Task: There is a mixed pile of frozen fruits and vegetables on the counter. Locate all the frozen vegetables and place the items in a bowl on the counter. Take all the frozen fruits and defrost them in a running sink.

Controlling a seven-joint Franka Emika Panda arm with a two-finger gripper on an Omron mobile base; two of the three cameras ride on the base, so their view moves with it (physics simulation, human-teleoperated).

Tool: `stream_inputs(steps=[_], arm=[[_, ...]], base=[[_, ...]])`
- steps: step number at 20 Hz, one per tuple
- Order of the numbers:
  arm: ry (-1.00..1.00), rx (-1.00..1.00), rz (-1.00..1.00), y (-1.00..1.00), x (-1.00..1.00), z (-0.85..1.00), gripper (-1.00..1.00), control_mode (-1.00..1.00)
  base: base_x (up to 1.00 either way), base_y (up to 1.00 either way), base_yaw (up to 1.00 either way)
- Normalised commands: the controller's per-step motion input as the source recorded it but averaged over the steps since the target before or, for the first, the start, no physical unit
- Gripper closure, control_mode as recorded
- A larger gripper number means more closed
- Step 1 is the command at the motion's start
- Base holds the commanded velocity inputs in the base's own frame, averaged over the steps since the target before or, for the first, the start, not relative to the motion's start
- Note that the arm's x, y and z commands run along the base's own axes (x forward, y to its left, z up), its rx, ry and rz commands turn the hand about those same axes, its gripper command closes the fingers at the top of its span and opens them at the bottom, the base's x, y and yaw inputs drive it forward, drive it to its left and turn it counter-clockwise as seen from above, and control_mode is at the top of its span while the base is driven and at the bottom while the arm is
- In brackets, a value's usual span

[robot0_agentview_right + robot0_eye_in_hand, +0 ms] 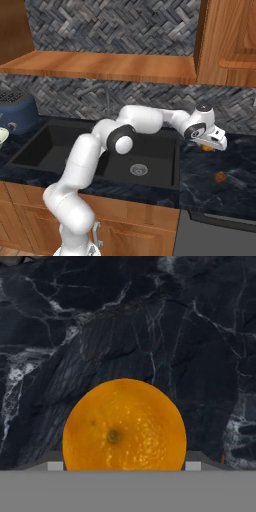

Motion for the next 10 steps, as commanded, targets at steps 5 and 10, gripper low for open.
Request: stream_inputs(steps=[5,10], arm=[[0.00,0.00,0.00,0.29,-0.16,0.28,1.00,-1.00],[0.02,0.00,0.02,0.26,-0.13,0.38,1.00,-1.00]], base=[[0.00,0.00,0.00],[0.00,0.00,0.00]])
